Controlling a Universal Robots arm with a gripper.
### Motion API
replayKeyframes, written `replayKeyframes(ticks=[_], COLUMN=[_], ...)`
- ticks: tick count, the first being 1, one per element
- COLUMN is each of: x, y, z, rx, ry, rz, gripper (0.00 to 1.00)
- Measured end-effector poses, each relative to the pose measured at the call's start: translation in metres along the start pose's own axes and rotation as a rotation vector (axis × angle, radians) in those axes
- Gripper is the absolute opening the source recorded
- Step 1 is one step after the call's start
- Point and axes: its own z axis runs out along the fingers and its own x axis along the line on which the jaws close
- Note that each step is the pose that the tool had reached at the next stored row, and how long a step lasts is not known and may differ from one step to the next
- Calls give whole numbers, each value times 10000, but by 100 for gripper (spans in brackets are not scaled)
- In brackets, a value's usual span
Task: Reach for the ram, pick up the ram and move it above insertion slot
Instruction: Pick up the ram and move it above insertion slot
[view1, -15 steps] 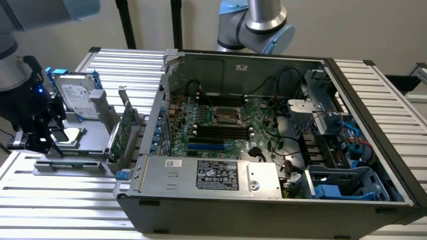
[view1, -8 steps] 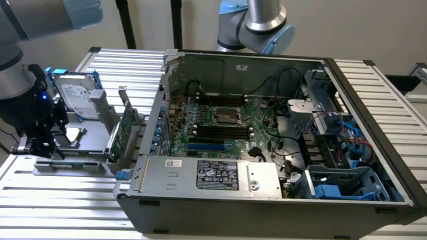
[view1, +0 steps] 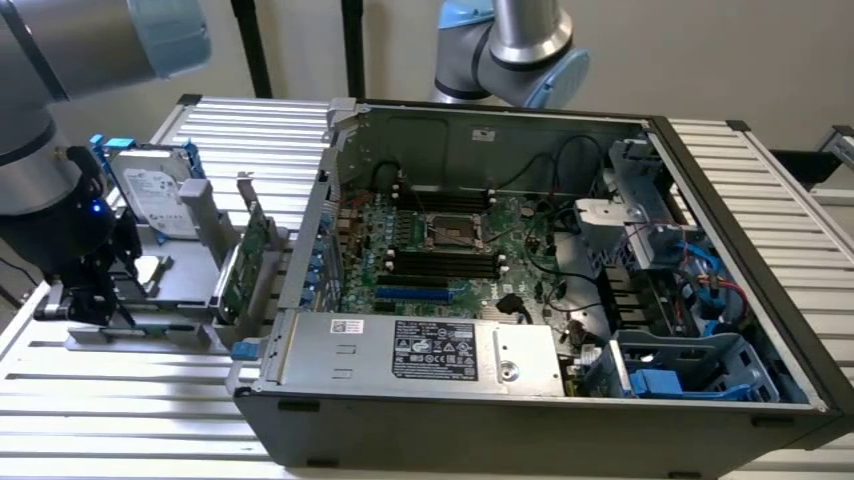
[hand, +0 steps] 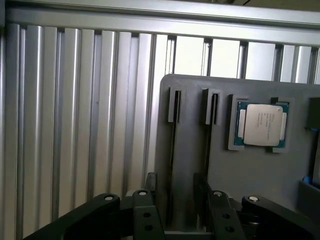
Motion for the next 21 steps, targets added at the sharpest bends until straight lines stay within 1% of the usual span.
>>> replayKeyframes(ticks=[18, 21], x=[14, 2], y=[1, 0], z=[327, 347], rx=[2, -1], ry=[-2, -1], rz=[0, 0], gripper=[42, 42])
